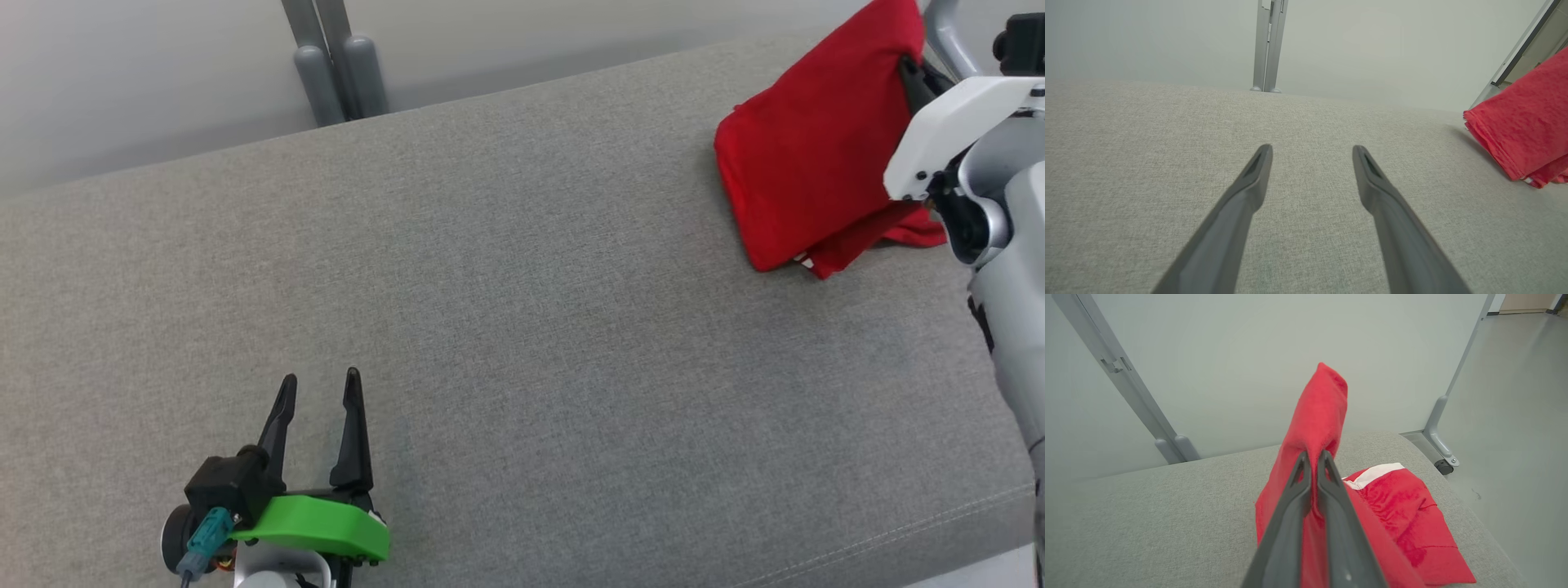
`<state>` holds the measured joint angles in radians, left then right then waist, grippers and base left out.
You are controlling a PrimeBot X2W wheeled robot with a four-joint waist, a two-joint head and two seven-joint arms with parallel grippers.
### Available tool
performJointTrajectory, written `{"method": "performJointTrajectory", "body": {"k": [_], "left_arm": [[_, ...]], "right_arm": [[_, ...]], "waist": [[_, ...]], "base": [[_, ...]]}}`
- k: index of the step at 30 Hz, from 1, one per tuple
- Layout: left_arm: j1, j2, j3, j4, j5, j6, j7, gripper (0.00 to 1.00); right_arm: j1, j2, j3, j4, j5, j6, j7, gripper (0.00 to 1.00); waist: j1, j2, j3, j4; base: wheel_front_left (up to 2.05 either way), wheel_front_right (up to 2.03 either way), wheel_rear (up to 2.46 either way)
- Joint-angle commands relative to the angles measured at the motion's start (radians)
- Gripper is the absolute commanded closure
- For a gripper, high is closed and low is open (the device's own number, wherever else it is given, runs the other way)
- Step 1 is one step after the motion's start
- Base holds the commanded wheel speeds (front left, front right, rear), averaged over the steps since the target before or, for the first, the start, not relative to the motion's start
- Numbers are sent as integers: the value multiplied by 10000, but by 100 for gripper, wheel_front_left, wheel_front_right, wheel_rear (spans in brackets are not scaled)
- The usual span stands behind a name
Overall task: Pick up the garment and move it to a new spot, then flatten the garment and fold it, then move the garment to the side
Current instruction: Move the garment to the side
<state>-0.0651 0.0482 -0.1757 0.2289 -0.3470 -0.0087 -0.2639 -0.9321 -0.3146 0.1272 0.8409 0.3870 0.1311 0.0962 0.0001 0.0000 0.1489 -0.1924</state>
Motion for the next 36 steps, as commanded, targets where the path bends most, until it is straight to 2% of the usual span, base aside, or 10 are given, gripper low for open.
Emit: {"method": "performJointTrajectory", "body": {"k": [1,23,31,32,33,36], "left_arm": [[-151,47,11,-33,103,1,2,0],[-716,46,109,-113,1065,-507,1,0],[-808,46,55,-303,1355,-614,2,0],[-826,45,42,-326,1383,-622,1,0],[-835,46,40,-344,1401,-621,1,0],[-880,46,29,-386,1409,-626,1,0]], "right_arm": [[-187,-174,-90,178,-144,-7,-88,100],[-1371,-2862,-559,2221,-2097,-9,-677,100],[-1746,-3741,-1409,3111,-3226,-10,-1307,100],[-1778,-3733,-1628,3245,-3462,-10,-1401,56],[-1789,-3663,-1822,3327,-3626,-9,-1518,0],[-1746,-3419,-2486,3432,-4218,-9,-1968,0]], "waist": [[-1,0,122,119],[-1,0,1999,1157],[-1,0,2456,1316],[-1,0,2499,1312],[-1,0,2522,1304],[-1,0,2568,1242]], "base": [[0,0,0],[0,0,0],[0,0,0],[0,0,0],[0,0,0],[0,0,0]]}}
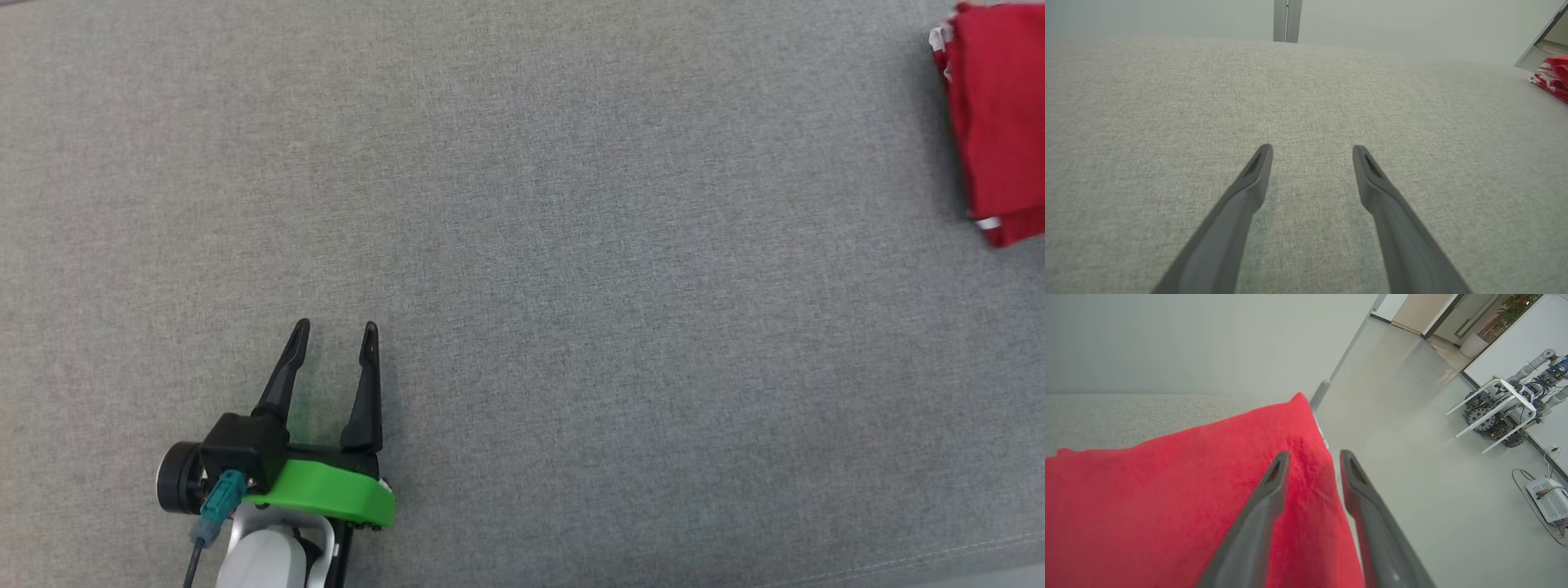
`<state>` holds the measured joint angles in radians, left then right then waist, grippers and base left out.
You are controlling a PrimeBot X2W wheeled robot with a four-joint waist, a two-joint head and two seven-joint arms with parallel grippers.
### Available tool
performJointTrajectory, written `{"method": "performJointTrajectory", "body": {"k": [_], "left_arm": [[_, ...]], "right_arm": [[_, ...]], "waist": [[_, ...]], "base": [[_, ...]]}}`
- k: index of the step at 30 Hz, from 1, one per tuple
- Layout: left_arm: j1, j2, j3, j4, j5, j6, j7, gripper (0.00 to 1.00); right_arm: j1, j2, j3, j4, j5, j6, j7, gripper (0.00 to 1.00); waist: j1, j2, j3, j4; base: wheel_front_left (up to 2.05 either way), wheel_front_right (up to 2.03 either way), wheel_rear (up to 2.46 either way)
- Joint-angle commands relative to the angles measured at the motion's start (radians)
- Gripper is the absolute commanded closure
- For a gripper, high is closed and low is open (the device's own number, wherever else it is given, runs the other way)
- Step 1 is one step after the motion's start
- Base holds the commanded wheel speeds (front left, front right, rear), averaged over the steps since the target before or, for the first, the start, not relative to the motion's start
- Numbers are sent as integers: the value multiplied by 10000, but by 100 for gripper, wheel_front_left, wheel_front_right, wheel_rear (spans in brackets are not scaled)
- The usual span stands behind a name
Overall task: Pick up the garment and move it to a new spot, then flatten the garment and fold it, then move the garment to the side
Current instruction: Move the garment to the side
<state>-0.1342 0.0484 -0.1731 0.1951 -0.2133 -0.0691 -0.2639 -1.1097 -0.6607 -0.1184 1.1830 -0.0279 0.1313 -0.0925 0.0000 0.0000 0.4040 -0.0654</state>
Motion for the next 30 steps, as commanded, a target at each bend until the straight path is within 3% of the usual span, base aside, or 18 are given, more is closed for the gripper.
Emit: {"method": "performJointTrajectory", "body": {"k": [1,7,15,24,30], "left_arm": [[-197,44,2,-54,76,-28,1,0],[-229,44,29,-47,119,-65,1,0],[-244,44,156,-21,31,-66,1,0],[-525,53,582,79,-171,-125,1,0],[-492,46,1164,204,-551,136,1,0]], "right_arm": [[47,107,-194,-31,-260,-12,-239,0],[203,851,-1080,-225,-1189,-12,-834,0],[118,1824,-1243,-573,-1768,-12,-1390,0],[7,2939,275,-873,-1018,-11,-1717,0],[742,3660,1797,-1712,176,-12,-1725,0]], "waist": [[0,0,23,-54],[0,0,-16,-209],[0,0,-339,-327],[0,0,-1257,-318],[0,0,-2213,-335]], "base": [[0,0,0],[0,0,0],[0,0,0],[0,0,0],[0,0,0]]}}
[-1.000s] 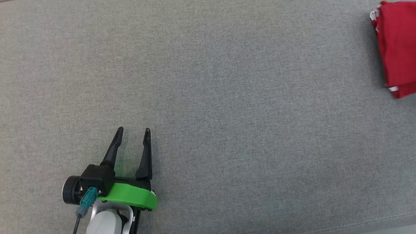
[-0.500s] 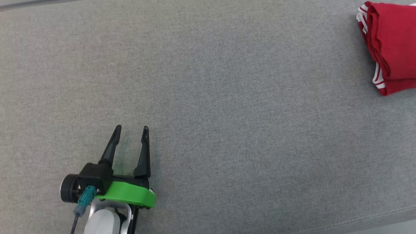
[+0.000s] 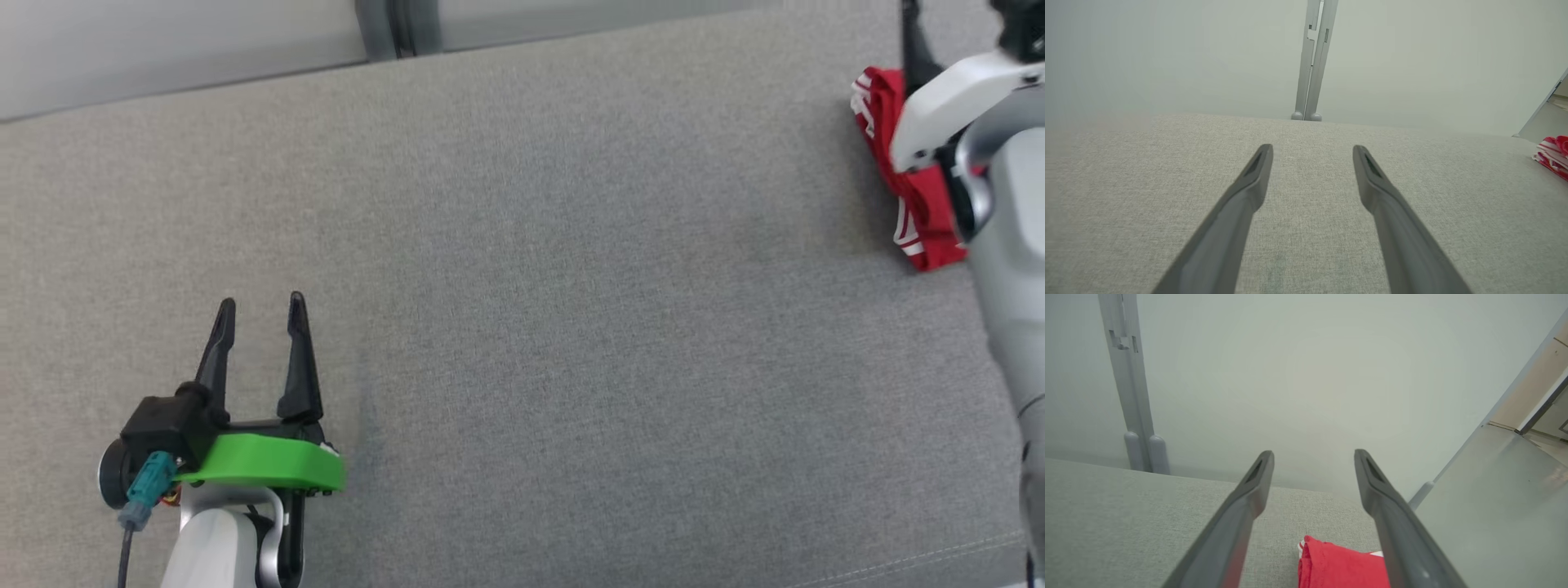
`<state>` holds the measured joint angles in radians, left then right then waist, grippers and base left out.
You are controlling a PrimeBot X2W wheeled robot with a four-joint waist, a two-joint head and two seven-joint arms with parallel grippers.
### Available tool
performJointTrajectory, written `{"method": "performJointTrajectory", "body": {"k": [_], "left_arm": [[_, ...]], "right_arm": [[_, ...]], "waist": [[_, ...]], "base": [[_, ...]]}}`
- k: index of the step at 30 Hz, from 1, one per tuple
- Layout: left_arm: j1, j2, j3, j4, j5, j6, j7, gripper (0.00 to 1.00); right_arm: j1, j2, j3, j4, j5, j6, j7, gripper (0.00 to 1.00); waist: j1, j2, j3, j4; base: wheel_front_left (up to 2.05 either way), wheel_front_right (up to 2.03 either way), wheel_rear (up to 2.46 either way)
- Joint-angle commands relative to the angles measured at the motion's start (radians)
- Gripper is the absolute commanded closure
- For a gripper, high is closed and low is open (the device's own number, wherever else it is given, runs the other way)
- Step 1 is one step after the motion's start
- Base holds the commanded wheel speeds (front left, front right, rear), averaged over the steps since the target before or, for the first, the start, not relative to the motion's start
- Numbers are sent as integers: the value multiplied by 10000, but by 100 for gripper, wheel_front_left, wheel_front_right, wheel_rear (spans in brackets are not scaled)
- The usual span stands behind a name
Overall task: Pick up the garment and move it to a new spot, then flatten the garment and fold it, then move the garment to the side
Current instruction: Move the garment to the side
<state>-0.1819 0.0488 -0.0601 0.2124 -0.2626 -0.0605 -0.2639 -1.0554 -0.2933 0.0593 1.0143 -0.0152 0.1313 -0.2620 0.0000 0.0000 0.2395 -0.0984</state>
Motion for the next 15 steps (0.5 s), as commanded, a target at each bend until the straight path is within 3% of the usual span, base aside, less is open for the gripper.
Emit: {"method": "performJointTrajectory", "body": {"k": [1,7,15], "left_arm": [[64,42,107,56,-227,123,2,0],[562,42,171,233,-701,444,3,0],[1219,41,322,652,-750,801,1,0]], "right_arm": [[456,97,183,-271,355,-12,-28,0],[2322,495,529,-1771,1708,-11,-28,0],[5174,951,356,-3913,2232,-11,-30,0]], "waist": [[0,0,-785,10],[0,0,-1896,240],[0,0,-2621,476]], "base": [[0,0,0],[0,0,0],[0,0,0]]}}
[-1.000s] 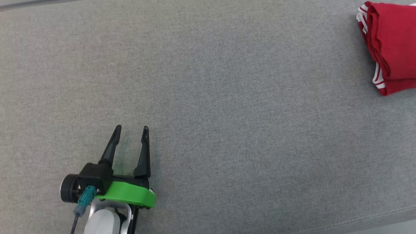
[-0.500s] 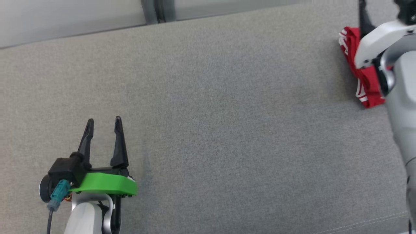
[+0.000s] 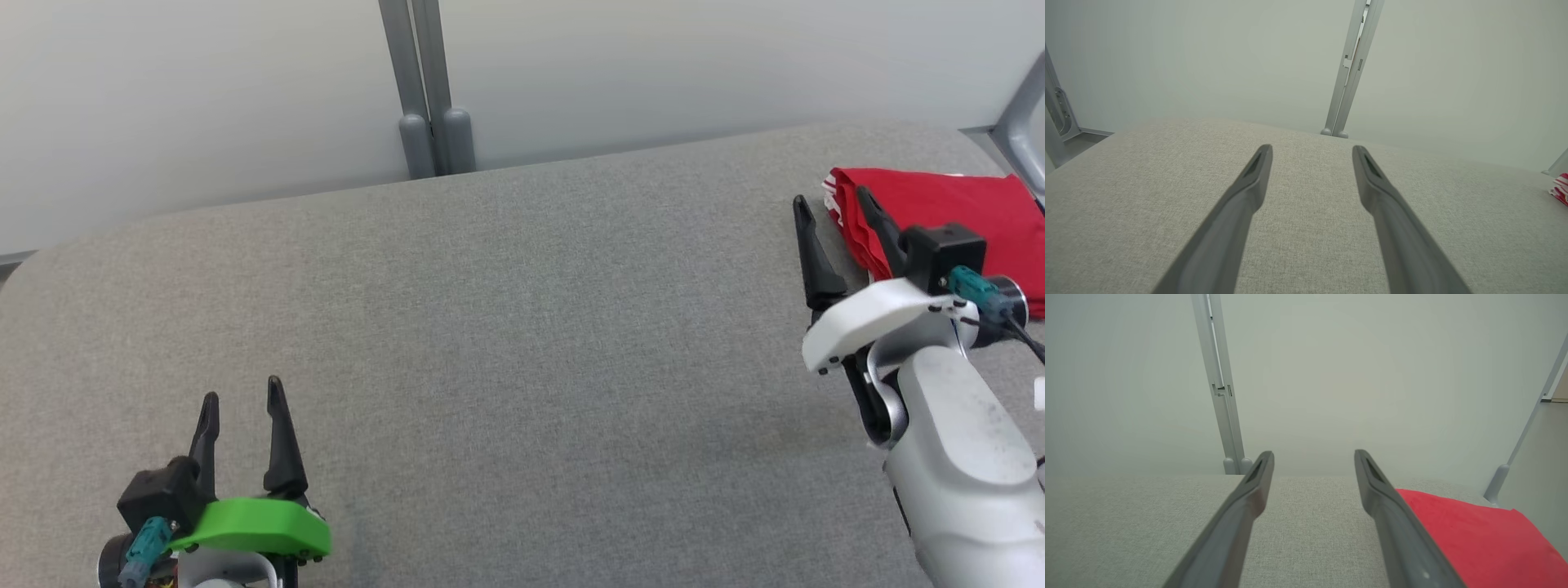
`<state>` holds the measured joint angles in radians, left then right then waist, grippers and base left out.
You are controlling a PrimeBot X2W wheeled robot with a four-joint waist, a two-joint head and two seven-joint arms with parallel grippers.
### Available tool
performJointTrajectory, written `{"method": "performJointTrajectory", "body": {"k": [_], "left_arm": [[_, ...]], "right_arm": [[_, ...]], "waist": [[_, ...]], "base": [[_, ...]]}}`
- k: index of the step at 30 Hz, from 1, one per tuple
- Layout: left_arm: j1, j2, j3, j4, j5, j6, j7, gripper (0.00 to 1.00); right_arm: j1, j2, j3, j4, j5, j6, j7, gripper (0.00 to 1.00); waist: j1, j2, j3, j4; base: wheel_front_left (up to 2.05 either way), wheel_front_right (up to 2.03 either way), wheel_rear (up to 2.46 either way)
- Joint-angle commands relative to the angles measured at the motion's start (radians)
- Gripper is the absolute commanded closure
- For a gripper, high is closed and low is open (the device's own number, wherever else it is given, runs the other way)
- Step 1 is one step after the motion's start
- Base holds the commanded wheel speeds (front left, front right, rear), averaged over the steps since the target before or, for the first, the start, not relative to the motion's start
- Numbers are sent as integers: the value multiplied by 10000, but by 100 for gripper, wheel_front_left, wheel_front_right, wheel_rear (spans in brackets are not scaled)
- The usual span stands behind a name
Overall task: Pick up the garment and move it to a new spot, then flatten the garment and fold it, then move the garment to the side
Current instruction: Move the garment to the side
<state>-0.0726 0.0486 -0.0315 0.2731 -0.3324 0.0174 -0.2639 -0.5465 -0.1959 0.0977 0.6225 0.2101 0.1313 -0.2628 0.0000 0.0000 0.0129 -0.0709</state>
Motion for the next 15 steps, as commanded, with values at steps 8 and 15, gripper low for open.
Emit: {"method": "performJointTrajectory", "body": {"k": [8,15], "left_arm": [[703,42,-230,614,-174,18,1,0],[1034,42,-604,851,-121,100,1,0]], "right_arm": [[2797,1024,-752,-2096,-255,-9,-23,0],[4406,1421,-823,-3156,-454,-11,-23,0]], "waist": [[0,0,-669,419],[0,0,-811,516]], "base": [[0,0,0],[0,0,0]]}}
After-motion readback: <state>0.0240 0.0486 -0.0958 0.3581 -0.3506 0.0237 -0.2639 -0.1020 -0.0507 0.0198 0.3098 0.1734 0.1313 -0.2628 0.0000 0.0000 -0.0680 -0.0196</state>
